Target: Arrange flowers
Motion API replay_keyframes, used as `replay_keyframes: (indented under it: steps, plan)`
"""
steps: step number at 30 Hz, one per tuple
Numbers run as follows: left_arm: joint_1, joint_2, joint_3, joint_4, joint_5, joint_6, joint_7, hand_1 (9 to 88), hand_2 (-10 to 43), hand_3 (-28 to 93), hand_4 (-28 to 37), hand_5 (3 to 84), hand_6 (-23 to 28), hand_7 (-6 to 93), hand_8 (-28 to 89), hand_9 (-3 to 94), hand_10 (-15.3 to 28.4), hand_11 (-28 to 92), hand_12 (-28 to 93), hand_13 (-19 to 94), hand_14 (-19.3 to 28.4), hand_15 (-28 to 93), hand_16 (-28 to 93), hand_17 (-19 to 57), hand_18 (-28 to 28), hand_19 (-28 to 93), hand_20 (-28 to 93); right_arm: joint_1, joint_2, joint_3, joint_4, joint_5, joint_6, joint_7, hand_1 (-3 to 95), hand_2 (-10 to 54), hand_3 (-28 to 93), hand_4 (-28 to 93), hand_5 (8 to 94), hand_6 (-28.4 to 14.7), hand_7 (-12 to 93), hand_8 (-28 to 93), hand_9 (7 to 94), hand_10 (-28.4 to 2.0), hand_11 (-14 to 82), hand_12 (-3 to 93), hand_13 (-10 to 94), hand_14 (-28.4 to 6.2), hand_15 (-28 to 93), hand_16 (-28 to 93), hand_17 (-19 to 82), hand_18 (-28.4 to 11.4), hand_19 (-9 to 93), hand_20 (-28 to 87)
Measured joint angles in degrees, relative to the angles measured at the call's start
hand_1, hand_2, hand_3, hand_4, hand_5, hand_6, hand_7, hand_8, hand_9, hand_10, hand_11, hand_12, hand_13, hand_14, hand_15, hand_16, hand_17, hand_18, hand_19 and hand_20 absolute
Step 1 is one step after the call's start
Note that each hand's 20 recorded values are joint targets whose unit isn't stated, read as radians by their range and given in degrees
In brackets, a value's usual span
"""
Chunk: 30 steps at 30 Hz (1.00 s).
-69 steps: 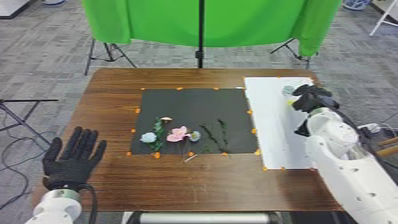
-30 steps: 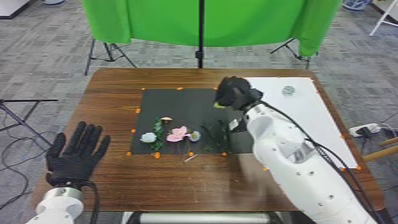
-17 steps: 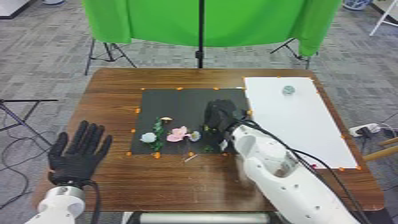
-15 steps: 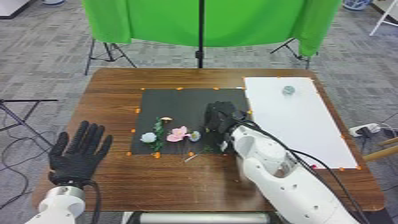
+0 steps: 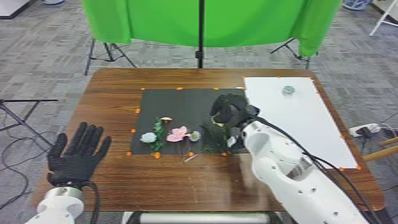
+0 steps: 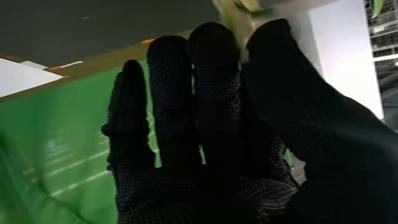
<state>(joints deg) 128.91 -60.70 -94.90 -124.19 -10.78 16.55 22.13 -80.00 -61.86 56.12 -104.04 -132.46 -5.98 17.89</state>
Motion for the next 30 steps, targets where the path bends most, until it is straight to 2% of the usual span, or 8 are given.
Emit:
replay_keyframes:
  steps: [9, 12, 15, 19, 22, 24, 27, 30]
  plan:
    - [-0.1, 0.02, 0.04, 0.03, -0.02, 0.12, -0.07, 26.5, 16.8, 75, -28.3, 46.7, 8.2, 13.2, -10, 40.3, 13.6, 22, 11, 34, 12.5, 31, -5, -4.7, 13.1, 37, 15, -0.2, -0.1, 0.3, 0.0, 0.2, -1.6, 1.0, 51.4, -9.5, 73, -28, 62.7, 1.4, 15, -13, 71.9, -12.0, 26.1, 46.1, 52, -12.4, 62, 29, 20, -20.2, 72, 38]
    - [0.0, 0.02, 0.04, 0.03, -0.05, 0.16, -0.05, 26.5, 16.8, 75, -28.3, 46.7, 8.2, 13.2, -10, 40.3, 13.6, 22, 11, 34, 12.5, 31, -5, -4.7, 13.1, 37, 15, -0.7, -0.3, 1.1, -0.2, 0.3, -1.7, 1.7, 43.1, -9.5, 79, -28, 61.1, 0.3, 14, -12, 66.8, -14.1, 37.0, 31.5, 51, -13.1, 63, 26, 20, -20.4, 72, 38]
    - [0.0, 0.02, 0.04, 0.02, -0.13, 0.16, 0.03, 26.4, 16.8, 75, -28.3, 46.6, 8.2, 13.3, -10, 40.3, 13.6, 22, 11, 34, 12.5, 31, -5, -4.7, 13.1, 37, 15, -1.4, -0.4, 3.2, -0.4, 0.4, -1.0, 2.4, 39.5, -9.4, 82, -28, 60.0, -0.6, 14, -12, 64.0, -14.9, 34.5, 23.5, 49, -14.1, 63, 26, 20, -20.4, 72, 37]
    - [0.0, -0.02, 0.05, -0.07, -0.13, 0.15, 0.09, 26.4, 16.8, 75, -28.3, 46.6, 8.2, 13.3, -10, 40.3, 13.6, 22, 11, 34, 12.5, 31, -5, -4.7, 13.1, 37, 15, -1.6, -0.2, 7.1, 0.8, -0.2, 5.8, 4.6, 36.8, -8.4, 85, -28, 53.2, -1.0, 15, -13, 49.2, -15.9, 16.3, 16.1, 37, -14.6, 43, 17, 16, -18.7, 67, 33]
    - [0.3, -0.02, -0.01, -0.18, -0.12, 0.13, 0.38, 26.4, 16.8, 75, -28.3, 46.7, 8.2, 13.2, -10, 40.3, 13.6, 22, 11, 34, 12.6, 31, -5, -4.7, 13.1, 37, 15, -0.4, 0.3, 10.8, 5.9, -2.6, 13.4, 4.6, 36.4, -9.0, 86, -28, 47.2, -0.2, 15, -13, 39.1, -14.0, 9.8, 14.2, 29, -14.7, 24, 18, 11, -17.1, 59, 27]
    - [0.6, -0.01, -0.07, -0.30, -0.15, 0.13, 0.75, 26.4, 16.8, 75, -28.3, 46.7, 8.2, 13.2, -10, 40.2, 13.6, 22, 11, 34, 12.5, 31, -5, -4.7, 13.1, 37, 15, 1.1, 0.8, 13.8, 10.5, -5.7, 14.9, 3.7, 36.8, -9.2, 85, -28, 44.7, 0.3, 15, -13, 36.4, -13.4, 7.8, 13.5, 27, -15.0, 19, 19, 10, -16.4, 54, 25]
    - [0.9, 0.03, -0.12, -0.47, -0.25, 0.12, 1.23, 26.4, 16.8, 75, -28.3, 46.6, 8.2, 13.1, -10, 40.2, 13.6, 22, 11, 34, 12.5, 31, -5, -4.7, 13.1, 37, 15, 3.7, 2.2, 17.5, 15.7, -6.7, 11.4, 3.8, 40.2, -9.4, 84, -28, 42.8, 1.9, 16, -13, 36.9, -11.5, 6.7, 12.8, 29, -13.8, 13, 21, 11, -15.7, 51, 22]
    - [1.0, 0.03, -0.12, -0.49, -0.29, 0.11, 1.44, 26.4, 16.8, 75, -28.3, 46.6, 8.2, 13.1, -10, 40.3, 13.5, 22, 11, 34, 12.6, 31, -5, -4.7, 13.1, 37, 15, 6.7, 3.2, 20.2, 19.2, -4.9, 1.8, 3.9, 41.6, -9.5, 84, -28, 39.3, 3.3, 16, -14, 36.2, -9.7, 5.3, 12.4, 30, -13.0, 10, 23, 12, -15.0, 48, 20]
